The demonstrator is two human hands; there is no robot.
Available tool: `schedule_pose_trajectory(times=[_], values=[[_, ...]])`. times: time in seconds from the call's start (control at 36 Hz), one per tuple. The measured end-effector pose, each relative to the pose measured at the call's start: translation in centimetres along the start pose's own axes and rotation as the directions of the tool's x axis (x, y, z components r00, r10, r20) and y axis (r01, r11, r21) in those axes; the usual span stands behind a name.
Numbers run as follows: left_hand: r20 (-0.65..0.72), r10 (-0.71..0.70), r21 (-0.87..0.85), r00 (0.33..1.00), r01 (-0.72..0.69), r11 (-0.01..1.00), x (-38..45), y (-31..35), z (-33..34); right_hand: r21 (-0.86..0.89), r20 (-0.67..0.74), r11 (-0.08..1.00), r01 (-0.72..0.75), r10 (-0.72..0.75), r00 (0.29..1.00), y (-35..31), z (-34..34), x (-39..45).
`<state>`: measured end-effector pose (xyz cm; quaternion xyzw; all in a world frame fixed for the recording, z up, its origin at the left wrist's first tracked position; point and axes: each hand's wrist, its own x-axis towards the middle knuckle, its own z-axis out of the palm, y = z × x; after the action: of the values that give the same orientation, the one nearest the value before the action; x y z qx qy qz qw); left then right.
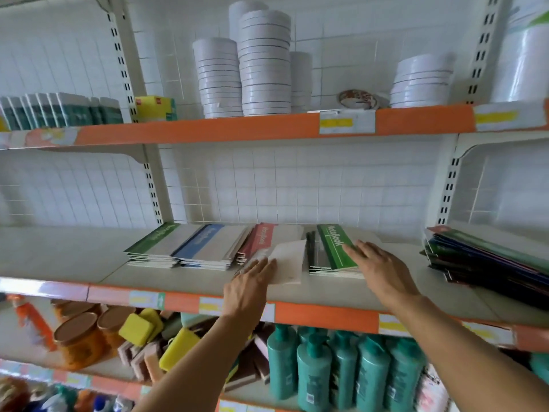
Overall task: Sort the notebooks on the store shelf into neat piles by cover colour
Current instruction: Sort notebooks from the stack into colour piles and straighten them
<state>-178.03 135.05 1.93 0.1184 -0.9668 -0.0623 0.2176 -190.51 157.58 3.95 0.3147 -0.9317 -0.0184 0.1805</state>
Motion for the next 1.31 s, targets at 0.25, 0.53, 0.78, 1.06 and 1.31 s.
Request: schedule_pose_trajectory(times=[0.25, 0.53, 0.78, 1.06, 1.31], values=[[-0.004, 0.114, 0.039, 0.993, -0.114, 0.993, 6.1, 7.4, 4.5, -0.043, 0.023, 0.998, -0.052, 0.053, 0.998, 7.1, 0.5, 0.4], [0.118, 0.134, 0.094, 0.984, -0.146, 0.985, 9.9, 12.2, 8.8, -0.086, 0.047, 0.995, -0.047, 0.052, 0.998, 11.3, 2.8, 2.3], [0.33, 0.217, 0.027, 0.919, -0.239, 0.971, 11.9, 12.1, 11.4, -0.099, 0.1, 0.995, -0.034, 0.044, 0.994, 12.1, 3.5, 3.8], [0.219, 0.121, 0.007, 0.968, -0.125, 0.992, 12.2, 8.8, 10.2, -0.06, 0.085, 0.998, 0.018, -0.013, 0.996, 9.4, 3.5, 5.7], [0.098, -0.065, 0.086, 0.993, 0.057, 0.995, 9.5, -1.3, 6.1, -0.085, 0.047, 0.994, 0.062, -0.059, 0.997, 3.1, 2.1, 7.2]])
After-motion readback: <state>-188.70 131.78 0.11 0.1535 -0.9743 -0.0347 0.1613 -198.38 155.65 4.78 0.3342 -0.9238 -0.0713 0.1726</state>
